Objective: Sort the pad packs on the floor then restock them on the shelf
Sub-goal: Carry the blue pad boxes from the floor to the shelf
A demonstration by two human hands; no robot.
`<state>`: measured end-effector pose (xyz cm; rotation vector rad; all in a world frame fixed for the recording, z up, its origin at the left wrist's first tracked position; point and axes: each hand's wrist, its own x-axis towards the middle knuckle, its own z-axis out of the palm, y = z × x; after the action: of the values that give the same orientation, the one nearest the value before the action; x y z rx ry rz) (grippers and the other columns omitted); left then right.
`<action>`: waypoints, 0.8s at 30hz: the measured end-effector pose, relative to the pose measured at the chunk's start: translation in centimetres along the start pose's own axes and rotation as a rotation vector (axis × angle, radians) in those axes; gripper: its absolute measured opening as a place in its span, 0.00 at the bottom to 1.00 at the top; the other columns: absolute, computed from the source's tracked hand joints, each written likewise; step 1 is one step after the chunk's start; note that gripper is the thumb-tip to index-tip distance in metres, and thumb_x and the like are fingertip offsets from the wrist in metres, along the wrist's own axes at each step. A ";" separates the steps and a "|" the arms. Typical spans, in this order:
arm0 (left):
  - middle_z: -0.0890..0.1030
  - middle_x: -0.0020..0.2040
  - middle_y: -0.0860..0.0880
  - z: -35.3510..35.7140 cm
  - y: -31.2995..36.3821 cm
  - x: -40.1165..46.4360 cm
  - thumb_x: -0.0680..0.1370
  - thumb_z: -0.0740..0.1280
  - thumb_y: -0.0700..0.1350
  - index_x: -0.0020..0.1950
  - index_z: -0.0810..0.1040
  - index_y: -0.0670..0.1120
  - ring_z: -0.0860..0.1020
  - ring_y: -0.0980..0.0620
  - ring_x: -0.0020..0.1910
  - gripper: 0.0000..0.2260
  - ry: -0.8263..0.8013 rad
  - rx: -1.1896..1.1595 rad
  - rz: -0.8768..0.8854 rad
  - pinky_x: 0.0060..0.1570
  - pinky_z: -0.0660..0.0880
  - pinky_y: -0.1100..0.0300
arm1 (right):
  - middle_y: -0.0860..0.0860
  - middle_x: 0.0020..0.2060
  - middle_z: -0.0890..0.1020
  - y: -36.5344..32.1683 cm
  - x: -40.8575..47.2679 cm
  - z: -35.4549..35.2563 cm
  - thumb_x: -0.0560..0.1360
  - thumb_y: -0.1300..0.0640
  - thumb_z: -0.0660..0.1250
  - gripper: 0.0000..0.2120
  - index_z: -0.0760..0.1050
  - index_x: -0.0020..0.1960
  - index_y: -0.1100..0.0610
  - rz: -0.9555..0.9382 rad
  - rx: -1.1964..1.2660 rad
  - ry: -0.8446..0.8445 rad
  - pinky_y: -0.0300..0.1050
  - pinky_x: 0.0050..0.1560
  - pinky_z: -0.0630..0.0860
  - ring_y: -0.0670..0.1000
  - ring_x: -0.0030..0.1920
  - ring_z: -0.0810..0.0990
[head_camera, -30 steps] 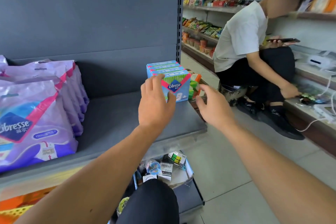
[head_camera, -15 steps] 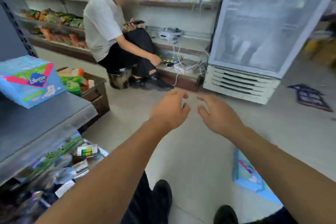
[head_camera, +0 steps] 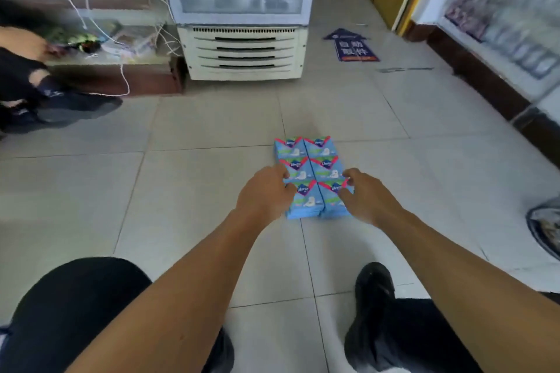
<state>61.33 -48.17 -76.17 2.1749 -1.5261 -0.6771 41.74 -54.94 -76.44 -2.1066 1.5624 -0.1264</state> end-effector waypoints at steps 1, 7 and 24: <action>0.77 0.61 0.47 1.6 -0.2 1.3 0.79 0.61 0.48 0.62 0.74 0.48 0.76 0.47 0.58 0.13 -0.028 -0.005 -0.015 0.54 0.72 0.57 | 0.57 0.64 0.76 1.5 1.1 1.0 0.80 0.55 0.62 0.20 0.67 0.70 0.58 0.046 0.019 -0.023 0.47 0.58 0.70 0.59 0.63 0.74; 0.80 0.58 0.49 12.8 -0.3 9.6 0.78 0.62 0.46 0.61 0.76 0.48 0.78 0.47 0.55 0.12 -0.194 -0.146 -0.105 0.55 0.75 0.54 | 0.59 0.65 0.74 10.1 10.2 7.8 0.79 0.53 0.64 0.24 0.64 0.73 0.58 0.276 0.164 -0.113 0.48 0.61 0.70 0.60 0.64 0.73; 0.80 0.53 0.49 26.8 -2.2 18.1 0.78 0.62 0.42 0.57 0.76 0.46 0.78 0.48 0.51 0.09 -0.176 -0.209 -0.184 0.51 0.76 0.53 | 0.50 0.53 0.79 22.6 19.7 18.3 0.72 0.50 0.74 0.27 0.70 0.67 0.56 0.596 0.584 0.067 0.42 0.46 0.71 0.51 0.48 0.77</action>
<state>52.34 -65.78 -101.87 2.1589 -1.2791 -1.0631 35.40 -71.44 -106.75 -1.1588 1.8446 -0.3890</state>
